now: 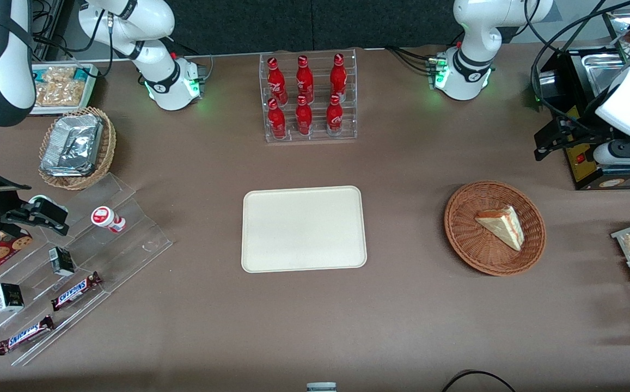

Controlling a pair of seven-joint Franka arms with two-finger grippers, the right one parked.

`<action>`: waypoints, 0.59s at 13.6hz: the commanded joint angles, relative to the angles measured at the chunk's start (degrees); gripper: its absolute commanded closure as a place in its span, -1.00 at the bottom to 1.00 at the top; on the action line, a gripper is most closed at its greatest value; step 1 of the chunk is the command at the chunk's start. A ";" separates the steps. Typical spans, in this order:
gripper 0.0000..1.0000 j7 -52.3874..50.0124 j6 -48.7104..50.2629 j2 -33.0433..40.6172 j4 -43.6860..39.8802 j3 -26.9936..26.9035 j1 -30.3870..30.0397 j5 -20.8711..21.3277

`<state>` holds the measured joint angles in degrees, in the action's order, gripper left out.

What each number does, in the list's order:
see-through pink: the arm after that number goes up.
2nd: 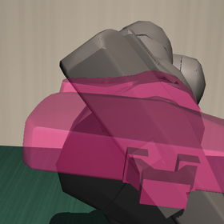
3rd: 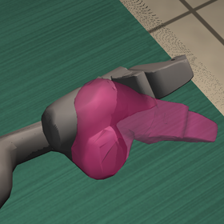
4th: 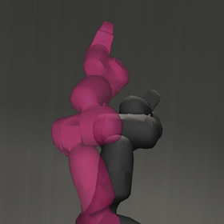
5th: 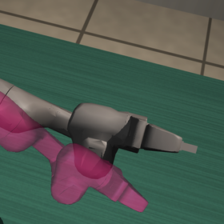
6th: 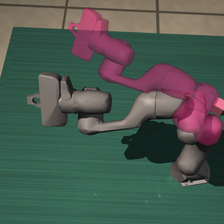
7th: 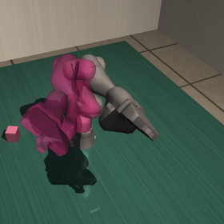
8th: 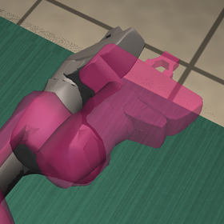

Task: Place sandwich from basket to tray
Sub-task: 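Move the left gripper over the wicker basket holding the sandwich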

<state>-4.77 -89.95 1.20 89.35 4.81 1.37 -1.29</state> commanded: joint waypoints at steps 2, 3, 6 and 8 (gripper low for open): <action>-1.00 0.03 2.06 -0.76 -1.47 0.47 -0.49 0.85; -1.00 -0.32 2.06 -1.89 -1.03 0.38 -0.58 0.85; -1.00 -13.18 1.45 -6.64 0.11 -0.50 -1.11 0.94; -1.00 -20.34 -3.97 -7.27 5.18 -0.59 -1.28 1.11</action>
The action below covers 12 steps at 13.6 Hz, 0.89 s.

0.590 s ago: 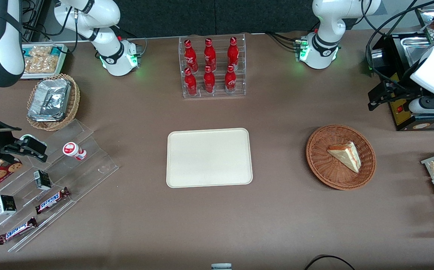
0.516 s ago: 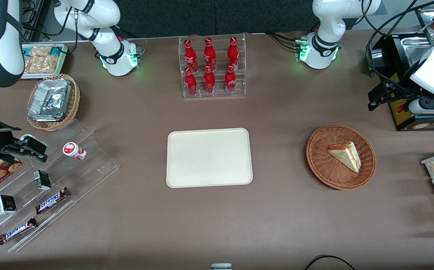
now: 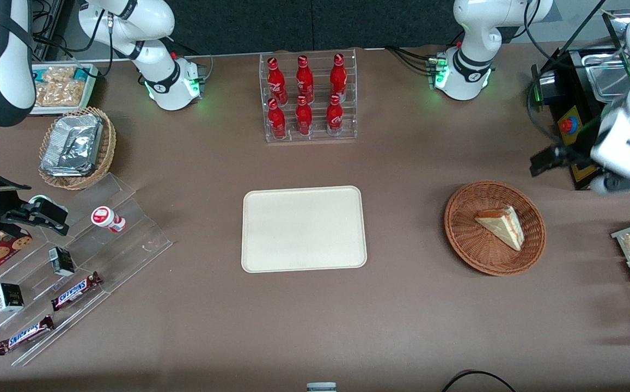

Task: Place sandwich from basket to tray
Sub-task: 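Move the left gripper over the wicker basket holding the sandwich, then lower the left gripper onto the wrapped sandwich and close on it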

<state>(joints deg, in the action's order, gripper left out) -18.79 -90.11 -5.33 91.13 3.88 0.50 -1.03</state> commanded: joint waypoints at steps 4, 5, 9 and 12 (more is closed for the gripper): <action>-1.00 -16.10 -19.73 -0.12 17.04 -0.71 -1.64 2.61; -1.00 -16.54 -23.41 -0.47 19.85 -1.24 -1.91 3.22; -1.00 -19.36 -37.39 -0.65 30.84 -1.94 -2.96 3.31; -1.00 -23.12 -42.34 -3.36 34.29 -1.94 -3.14 3.31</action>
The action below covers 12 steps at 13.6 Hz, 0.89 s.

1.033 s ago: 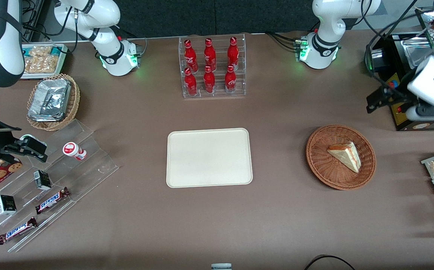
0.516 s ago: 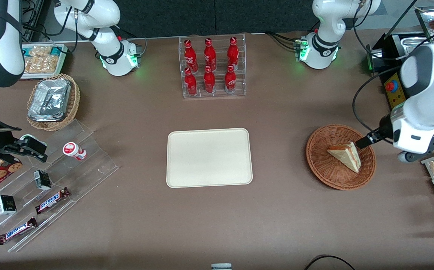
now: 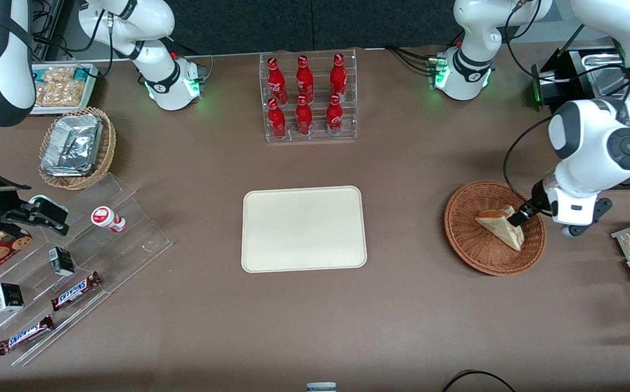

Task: Place sandwich from basket to tray
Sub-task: 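Lower the left gripper onto the wrapped sandwich and close on it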

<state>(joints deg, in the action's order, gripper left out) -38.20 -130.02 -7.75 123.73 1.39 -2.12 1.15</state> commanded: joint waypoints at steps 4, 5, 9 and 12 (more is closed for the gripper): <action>-1.00 -4.78 -7.34 -4.63 2.39 0.55 -0.43 1.14; -1.00 -4.87 -8.13 -5.51 2.39 0.55 -0.43 1.14; -1.00 -6.27 -12.61 -9.29 2.39 0.55 -0.25 1.14; -0.02 -6.45 -13.94 -10.26 2.74 0.55 -0.16 1.14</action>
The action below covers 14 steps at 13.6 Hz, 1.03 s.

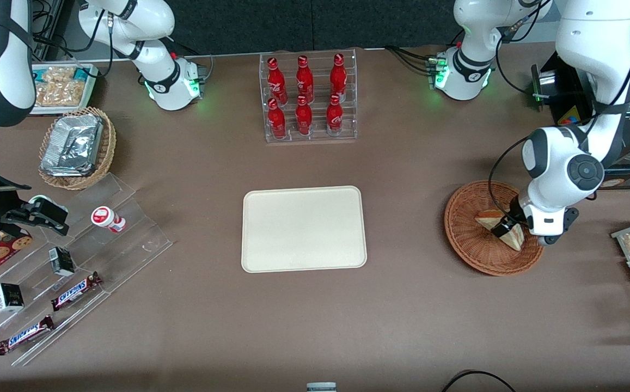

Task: Place sandwich from basket to tray
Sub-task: 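Lower the left gripper onto the wrapped sandwich and close on it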

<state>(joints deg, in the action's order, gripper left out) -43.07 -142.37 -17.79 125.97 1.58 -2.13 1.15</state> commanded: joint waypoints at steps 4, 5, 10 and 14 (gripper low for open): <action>1.00 -1.49 -1.51 0.30 0.16 0.35 -0.16 1.14; 1.00 -1.40 -1.08 1.08 -0.54 0.44 0.10 1.14; 1.00 -1.48 18.12 -0.38 -18.94 6.22 1.85 0.17; 1.00 -4.55 24.42 -7.25 -34.10 8.00 10.98 -0.10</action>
<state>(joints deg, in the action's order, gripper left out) -45.35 -119.91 -19.39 99.36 9.71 4.84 1.01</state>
